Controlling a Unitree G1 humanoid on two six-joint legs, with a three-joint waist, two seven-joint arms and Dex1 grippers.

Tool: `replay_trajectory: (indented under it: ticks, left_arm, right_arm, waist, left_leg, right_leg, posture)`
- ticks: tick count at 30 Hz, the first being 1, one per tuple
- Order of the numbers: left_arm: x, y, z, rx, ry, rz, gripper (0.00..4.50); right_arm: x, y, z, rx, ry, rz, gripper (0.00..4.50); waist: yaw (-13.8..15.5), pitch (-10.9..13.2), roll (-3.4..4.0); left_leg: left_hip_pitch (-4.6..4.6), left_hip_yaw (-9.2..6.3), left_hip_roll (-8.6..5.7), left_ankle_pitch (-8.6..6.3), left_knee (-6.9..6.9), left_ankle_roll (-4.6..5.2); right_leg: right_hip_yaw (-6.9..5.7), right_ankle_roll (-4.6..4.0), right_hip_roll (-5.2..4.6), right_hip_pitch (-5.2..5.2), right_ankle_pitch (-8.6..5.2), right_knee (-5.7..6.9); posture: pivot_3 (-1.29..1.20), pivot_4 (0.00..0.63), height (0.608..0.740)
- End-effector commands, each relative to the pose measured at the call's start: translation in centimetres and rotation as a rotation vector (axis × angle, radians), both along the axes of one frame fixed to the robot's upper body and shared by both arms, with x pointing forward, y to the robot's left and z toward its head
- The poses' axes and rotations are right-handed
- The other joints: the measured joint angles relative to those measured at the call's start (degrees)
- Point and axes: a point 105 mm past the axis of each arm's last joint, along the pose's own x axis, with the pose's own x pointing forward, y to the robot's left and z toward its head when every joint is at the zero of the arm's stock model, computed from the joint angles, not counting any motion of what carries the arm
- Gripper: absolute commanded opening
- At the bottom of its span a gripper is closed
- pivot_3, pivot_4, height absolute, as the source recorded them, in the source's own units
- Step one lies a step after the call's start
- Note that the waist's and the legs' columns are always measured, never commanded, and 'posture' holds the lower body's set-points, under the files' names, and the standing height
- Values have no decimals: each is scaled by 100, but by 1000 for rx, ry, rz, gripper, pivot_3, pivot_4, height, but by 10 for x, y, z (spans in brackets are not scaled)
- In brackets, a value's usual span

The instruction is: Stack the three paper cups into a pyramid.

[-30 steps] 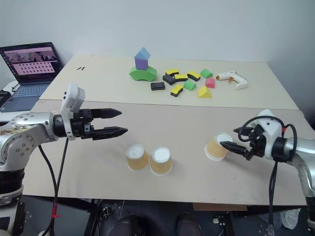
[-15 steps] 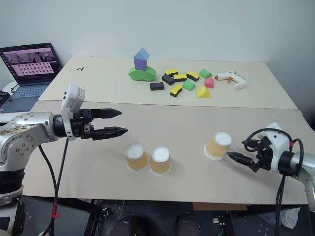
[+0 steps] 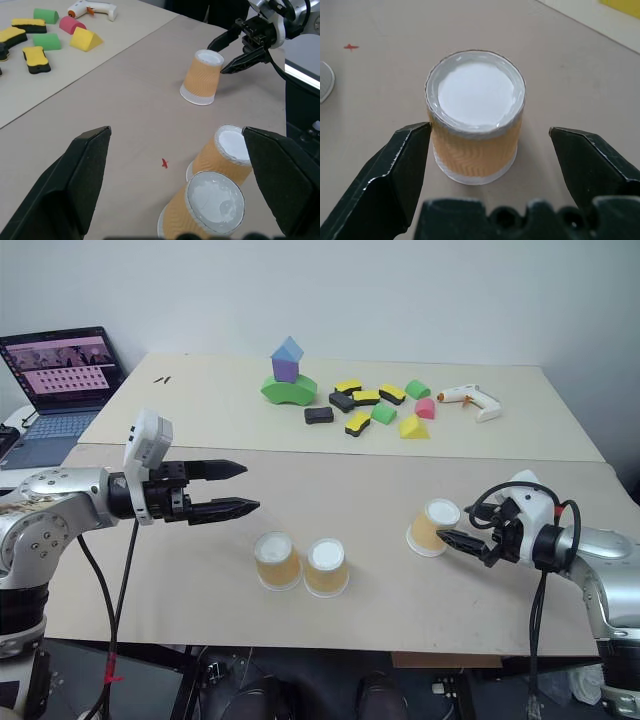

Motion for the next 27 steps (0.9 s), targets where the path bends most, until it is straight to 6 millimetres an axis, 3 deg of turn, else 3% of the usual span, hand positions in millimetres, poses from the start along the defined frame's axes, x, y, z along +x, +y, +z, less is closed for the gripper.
replay_trajectory:
  ticks: [1,12,27]
  left_arm:
    - [-4,1,10,6,-44,0,4500]
    - [-2,2,8,5,-39,7,4500]
    - [-2,4,7,8,-38,19,4500]
  right_arm:
    - [0,8,19,0,-61,40,4421]
    - [10,25,20,16,-73,66,4421]
    - [21,27,21,19,-78,55,4421]
  waist:
    - [-2,0,0]
    - [-25,0,0]
    - [-21,0,0]
  left_leg:
    - [0,0,0,0,0,0]
    - [1,1,1,0,2,0]
    - [-4,2,-1,0,0,0]
  right_leg:
    - [0,0,0,0,0,0]
    - [-1,0,0,-1,0,2]
    - [-3,0,0,-5,0,1]
  posture:
    - [0,150,703]
    - [0,150,703]
    - [0,150,703]
